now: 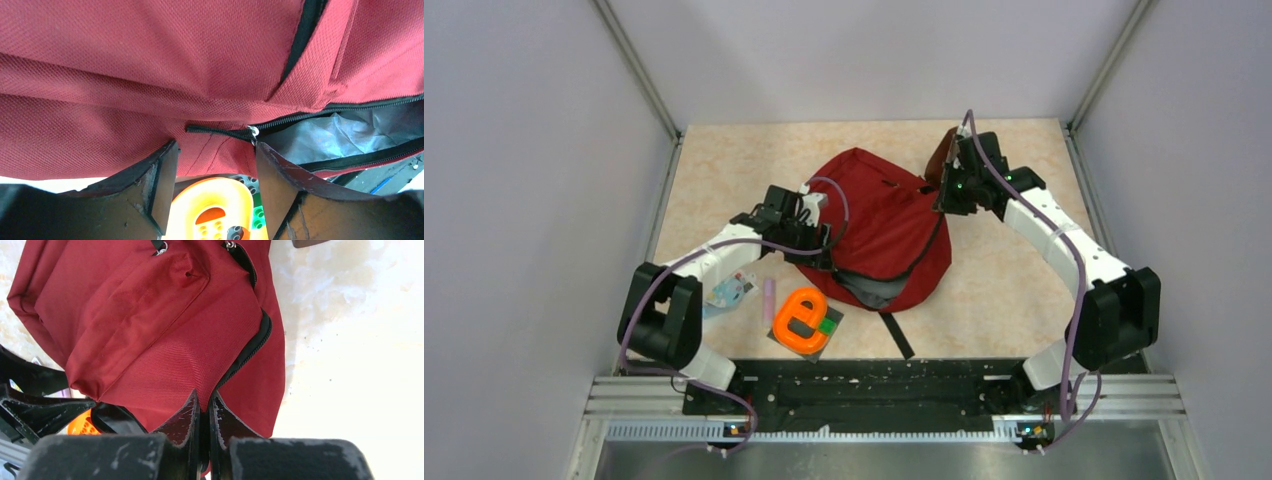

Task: Pack the student bag
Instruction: Zip the student bag at the center of the board.

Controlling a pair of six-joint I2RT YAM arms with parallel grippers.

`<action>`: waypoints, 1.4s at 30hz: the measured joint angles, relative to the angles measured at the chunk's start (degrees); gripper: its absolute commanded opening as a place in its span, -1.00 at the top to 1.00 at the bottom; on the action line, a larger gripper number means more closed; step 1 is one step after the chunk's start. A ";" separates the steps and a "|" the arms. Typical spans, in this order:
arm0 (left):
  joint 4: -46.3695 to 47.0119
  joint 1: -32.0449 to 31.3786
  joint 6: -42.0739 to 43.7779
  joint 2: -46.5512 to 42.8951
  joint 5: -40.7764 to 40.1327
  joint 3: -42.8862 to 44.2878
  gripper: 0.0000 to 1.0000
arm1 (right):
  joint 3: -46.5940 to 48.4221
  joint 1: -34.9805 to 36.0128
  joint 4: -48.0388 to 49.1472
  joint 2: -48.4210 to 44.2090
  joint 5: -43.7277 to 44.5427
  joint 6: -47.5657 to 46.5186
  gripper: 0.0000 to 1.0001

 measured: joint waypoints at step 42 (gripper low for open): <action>4.17 -0.09 -27.85 1.40 -1.92 -0.94 1.00 | -4.17 -0.28 2.49 -2.38 -3.43 1.73 1.00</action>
